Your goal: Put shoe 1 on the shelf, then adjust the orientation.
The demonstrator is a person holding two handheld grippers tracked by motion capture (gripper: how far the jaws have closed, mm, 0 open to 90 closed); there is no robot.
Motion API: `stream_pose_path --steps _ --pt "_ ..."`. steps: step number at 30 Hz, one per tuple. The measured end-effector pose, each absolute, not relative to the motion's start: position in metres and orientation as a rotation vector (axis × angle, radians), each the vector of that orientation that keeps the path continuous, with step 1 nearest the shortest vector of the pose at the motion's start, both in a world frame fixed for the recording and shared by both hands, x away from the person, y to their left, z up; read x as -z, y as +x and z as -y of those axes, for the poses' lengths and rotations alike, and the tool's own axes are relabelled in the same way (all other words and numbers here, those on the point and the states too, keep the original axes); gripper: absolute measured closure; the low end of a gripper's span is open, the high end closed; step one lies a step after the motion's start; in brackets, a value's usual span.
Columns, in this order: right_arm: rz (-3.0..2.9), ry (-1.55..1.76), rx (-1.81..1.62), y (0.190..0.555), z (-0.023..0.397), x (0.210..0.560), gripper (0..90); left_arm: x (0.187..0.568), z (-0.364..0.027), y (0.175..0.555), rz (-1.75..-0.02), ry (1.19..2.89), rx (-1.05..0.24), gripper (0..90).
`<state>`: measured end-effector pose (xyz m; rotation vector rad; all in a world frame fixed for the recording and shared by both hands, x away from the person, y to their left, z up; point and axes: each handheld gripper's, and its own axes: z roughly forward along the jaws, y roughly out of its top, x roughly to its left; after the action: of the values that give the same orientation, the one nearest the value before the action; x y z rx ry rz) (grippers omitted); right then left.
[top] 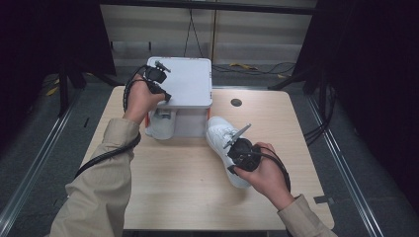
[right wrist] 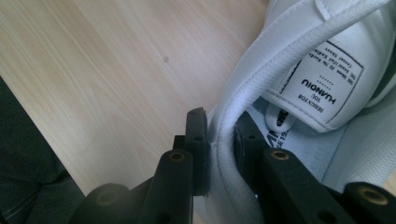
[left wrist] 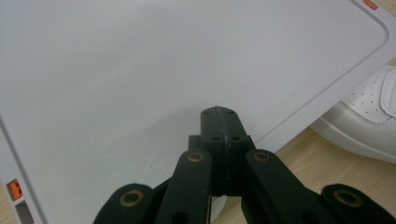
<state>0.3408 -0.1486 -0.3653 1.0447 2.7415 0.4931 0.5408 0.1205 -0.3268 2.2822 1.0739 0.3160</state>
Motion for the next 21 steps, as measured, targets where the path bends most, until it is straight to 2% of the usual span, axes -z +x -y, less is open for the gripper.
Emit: stream_pose_path --steps 21 --pt "-2.795 0.960 -0.556 0.366 0.100 0.374 78.7 0.326 -0.120 0.541 -1.066 2.303 -0.321 90.0"
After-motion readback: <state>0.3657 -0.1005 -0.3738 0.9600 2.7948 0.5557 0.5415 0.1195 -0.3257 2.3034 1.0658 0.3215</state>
